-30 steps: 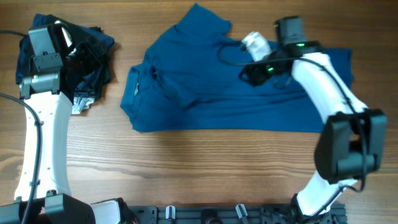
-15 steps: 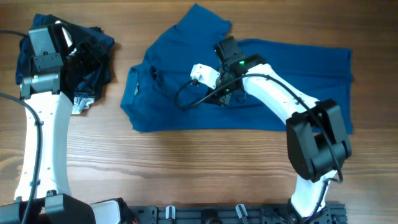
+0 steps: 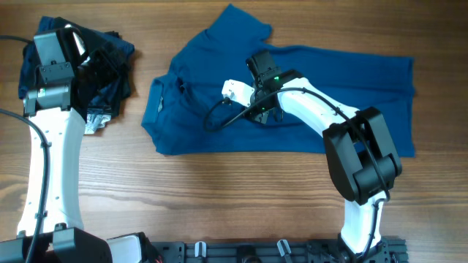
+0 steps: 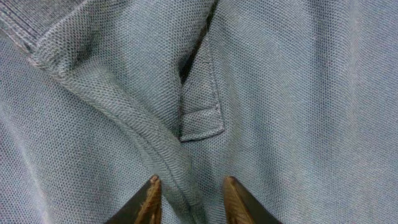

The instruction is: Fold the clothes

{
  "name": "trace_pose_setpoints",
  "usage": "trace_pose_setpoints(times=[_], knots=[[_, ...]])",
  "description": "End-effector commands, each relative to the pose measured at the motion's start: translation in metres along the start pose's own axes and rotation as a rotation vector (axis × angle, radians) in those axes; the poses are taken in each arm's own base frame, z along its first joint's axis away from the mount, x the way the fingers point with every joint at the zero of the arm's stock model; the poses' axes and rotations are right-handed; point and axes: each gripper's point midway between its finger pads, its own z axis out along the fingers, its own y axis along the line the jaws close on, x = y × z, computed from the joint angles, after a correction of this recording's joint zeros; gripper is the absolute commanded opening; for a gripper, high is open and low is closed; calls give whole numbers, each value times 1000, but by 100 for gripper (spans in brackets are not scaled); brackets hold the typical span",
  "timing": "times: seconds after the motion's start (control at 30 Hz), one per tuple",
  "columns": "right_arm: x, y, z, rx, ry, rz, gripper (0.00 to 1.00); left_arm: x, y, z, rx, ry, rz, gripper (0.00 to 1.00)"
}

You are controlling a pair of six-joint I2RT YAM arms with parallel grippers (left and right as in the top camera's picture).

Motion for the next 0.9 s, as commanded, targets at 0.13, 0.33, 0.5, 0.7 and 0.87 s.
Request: trace_pose_setpoints(times=[0.13,0.33,0.5,0.7,0.87], knots=[[-5,-1,10,0,-28,49,4,-1,3,2,-9,-1,-15,100],[-19,-34,6,146,-77,89,4,-1,3,2,-9,-1,-16,100],[-16,-35,7,151,-66,87,41,-1,3,2,-9,-1,-16,100],[-47,-74,-48,264,-245,538,66,-1,3,2,-9,-1,-16,100],[2,-88,-128,358,-186,743,65,-1,3,2,-9,-1,-16,100]])
